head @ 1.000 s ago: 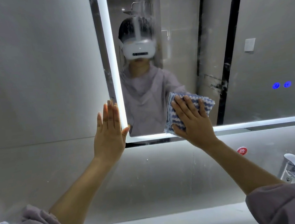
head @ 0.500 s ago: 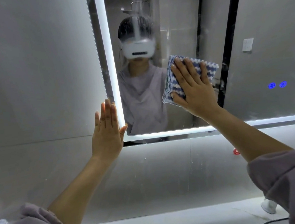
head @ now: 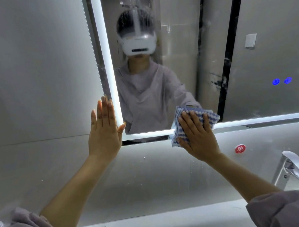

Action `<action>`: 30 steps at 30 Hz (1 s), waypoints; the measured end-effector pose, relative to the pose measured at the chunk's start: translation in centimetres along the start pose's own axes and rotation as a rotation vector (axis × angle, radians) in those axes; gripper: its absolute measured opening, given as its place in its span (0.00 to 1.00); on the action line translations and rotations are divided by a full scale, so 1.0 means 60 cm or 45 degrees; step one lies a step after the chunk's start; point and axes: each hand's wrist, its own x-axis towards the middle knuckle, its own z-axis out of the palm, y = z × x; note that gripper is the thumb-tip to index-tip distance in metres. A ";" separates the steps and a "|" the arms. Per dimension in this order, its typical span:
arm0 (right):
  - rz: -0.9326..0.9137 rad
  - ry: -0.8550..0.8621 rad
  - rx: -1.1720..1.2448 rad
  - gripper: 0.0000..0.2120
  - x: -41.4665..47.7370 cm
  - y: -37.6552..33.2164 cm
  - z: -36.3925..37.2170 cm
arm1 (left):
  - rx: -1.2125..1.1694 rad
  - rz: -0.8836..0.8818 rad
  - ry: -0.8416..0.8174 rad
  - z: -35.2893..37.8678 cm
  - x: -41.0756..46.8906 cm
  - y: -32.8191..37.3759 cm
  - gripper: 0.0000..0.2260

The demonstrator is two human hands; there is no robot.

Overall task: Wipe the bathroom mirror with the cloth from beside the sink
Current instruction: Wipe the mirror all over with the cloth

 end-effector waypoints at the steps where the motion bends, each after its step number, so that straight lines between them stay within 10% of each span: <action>1: -0.022 -0.004 -0.014 0.33 -0.015 -0.002 0.005 | 0.004 0.001 0.003 0.001 0.000 -0.001 0.33; 30: -0.152 0.001 -0.004 0.32 0.079 -0.234 0.014 | -0.099 -0.003 0.006 0.000 0.002 0.001 0.33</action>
